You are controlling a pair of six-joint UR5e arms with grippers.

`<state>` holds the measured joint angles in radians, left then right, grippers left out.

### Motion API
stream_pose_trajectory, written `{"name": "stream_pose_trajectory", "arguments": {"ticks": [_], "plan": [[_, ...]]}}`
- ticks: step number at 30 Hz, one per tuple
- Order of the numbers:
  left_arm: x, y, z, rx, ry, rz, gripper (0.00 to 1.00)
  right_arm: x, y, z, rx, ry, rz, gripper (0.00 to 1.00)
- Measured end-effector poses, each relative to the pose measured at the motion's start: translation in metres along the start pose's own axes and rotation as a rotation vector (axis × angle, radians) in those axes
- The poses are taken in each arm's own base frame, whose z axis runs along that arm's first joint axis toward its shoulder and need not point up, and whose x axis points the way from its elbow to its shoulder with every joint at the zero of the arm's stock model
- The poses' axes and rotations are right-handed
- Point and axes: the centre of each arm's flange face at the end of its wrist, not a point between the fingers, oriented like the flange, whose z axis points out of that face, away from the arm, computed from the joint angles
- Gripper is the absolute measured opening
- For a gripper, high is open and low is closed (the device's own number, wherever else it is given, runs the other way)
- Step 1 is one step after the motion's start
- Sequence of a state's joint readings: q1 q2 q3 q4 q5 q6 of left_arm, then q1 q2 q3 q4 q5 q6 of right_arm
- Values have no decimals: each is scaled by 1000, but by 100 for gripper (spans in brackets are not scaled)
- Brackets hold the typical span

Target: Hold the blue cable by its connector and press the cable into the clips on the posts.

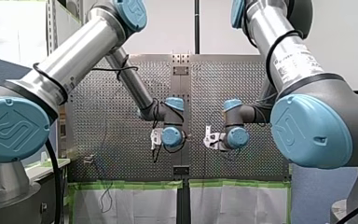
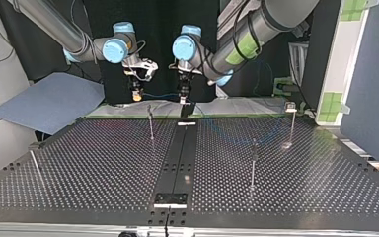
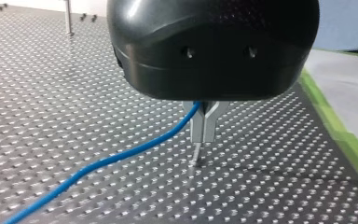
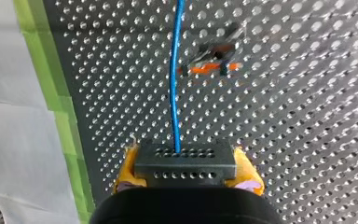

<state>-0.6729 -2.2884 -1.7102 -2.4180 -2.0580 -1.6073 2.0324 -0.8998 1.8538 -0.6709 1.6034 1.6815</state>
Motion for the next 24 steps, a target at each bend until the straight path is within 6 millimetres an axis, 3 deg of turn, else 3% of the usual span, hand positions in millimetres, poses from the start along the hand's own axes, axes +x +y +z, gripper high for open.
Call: {"name": "stream_pose_trajectory", "arguments": {"ticks": [3,8,17,24], "plan": [[12,-1,0,-9,5,4,0,0,6,3,-7,9,6,0],[15,-8,0,-6,-2,1,0,4,17,10,-10,48,33,0],[32,-39,5,17,17,1,0,9,32,19,15,85,51,0],[18,-64,13,9,-28,-32,0,10,39,21,7,85,64,0]]}}
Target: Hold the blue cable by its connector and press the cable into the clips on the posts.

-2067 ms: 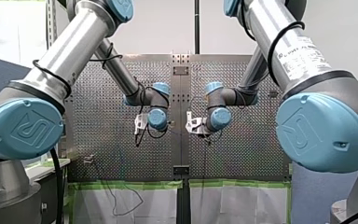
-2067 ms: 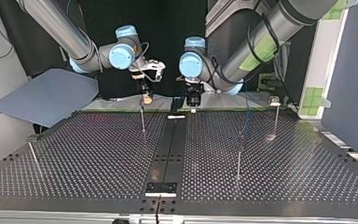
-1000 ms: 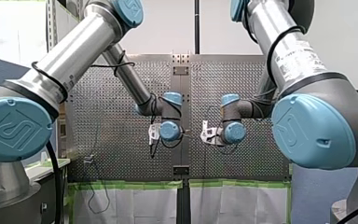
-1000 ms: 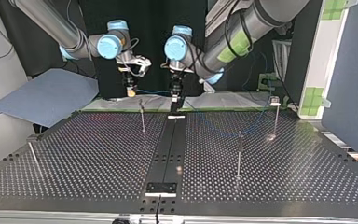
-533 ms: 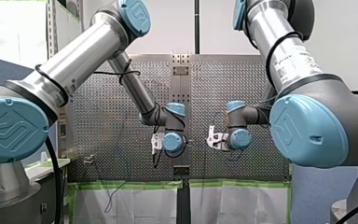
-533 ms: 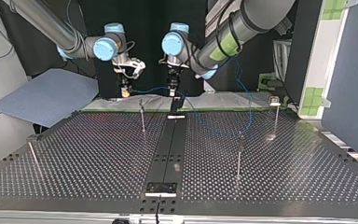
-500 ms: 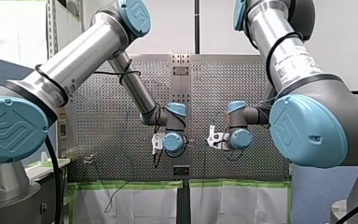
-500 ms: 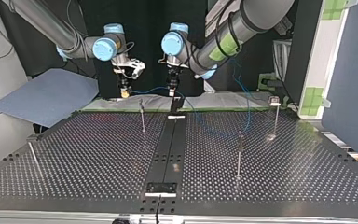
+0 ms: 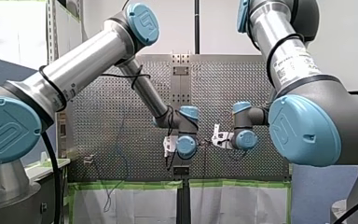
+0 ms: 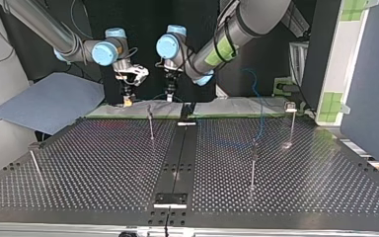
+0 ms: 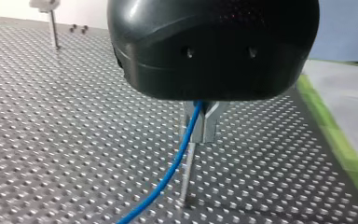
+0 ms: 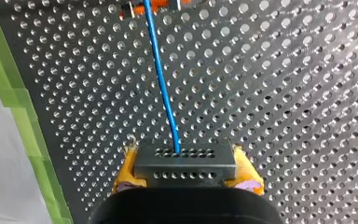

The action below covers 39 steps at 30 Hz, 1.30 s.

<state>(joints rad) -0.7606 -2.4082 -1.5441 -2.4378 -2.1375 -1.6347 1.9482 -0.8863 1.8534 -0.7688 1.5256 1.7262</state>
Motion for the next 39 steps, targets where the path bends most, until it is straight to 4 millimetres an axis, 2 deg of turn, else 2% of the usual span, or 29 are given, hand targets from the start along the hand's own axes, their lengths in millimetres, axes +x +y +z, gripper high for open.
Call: {"name": "stream_pose_trajectory", "arguments": {"ticks": [6,14,22,27,39], "plan": [[-7,-10,-3,-26,-35,-22,0,1,14,4,-4,8,12,0],[-7,-14,-7,-64,-58,-33,0,-2,34,11,23,11,18,0],[16,-28,-3,-44,-23,1,0,5,49,21,56,20,27,0],[30,-35,7,-42,-9,12,0,10,56,26,81,25,43,0],[-3,-55,40,-26,-76,-38,0,18,68,34,140,29,68,0]]}}
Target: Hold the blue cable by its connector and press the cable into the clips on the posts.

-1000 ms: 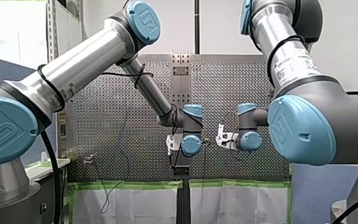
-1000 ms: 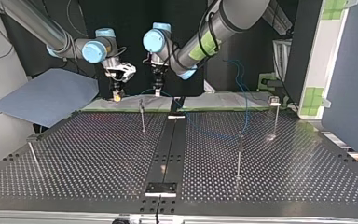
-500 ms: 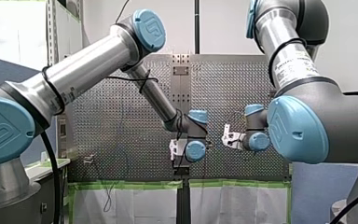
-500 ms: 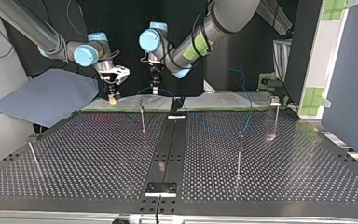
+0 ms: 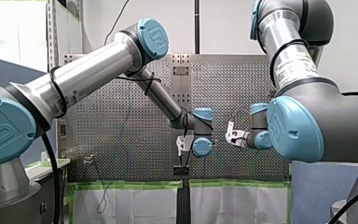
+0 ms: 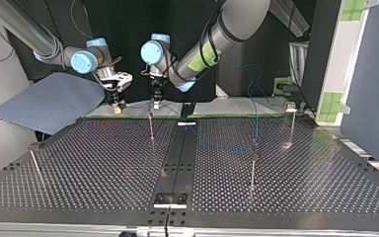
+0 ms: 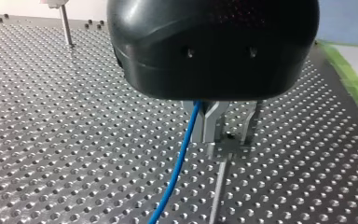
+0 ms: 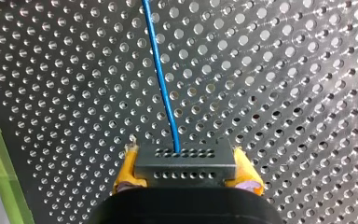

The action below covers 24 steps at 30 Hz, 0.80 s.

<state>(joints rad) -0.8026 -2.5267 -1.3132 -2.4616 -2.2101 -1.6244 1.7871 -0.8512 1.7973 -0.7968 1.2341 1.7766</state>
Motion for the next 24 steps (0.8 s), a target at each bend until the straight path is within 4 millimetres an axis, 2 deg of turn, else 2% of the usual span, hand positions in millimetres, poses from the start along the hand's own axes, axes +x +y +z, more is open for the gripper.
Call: {"name": "stream_pose_trajectory", "arguments": {"ticks": [4,12,24], "plan": [[2,1,2,-3,3,3,0,3,8,1,-6,5,14,0],[27,8,1,-10,41,31,0,9,19,3,-9,6,28,0],[31,13,10,33,50,32,0,8,23,3,6,0,30,0]]}}
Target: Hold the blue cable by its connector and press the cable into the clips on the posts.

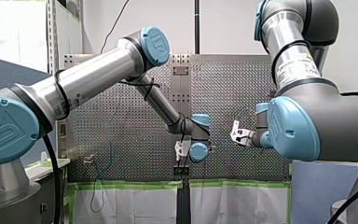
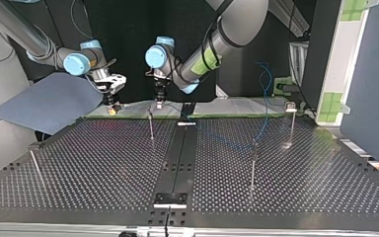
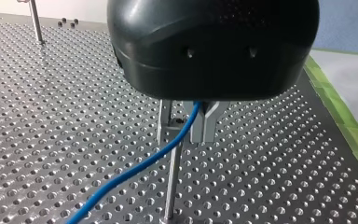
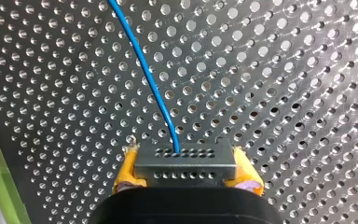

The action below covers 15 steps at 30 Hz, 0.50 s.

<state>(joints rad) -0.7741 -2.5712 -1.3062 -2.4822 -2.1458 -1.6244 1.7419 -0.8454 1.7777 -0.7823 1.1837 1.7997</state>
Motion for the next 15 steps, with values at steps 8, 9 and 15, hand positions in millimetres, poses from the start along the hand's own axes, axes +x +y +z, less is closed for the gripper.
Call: {"name": "stream_pose_trajectory", "arguments": {"ticks": [8,9,15], "plan": [[-5,4,10,4,-3,-4,0,-3,3,3,-1,-1,-3,0],[-7,4,12,6,-5,-5,0,-3,3,3,-1,0,-3,0],[-21,1,24,7,-10,-10,0,1,4,7,1,6,-6,0]]}}
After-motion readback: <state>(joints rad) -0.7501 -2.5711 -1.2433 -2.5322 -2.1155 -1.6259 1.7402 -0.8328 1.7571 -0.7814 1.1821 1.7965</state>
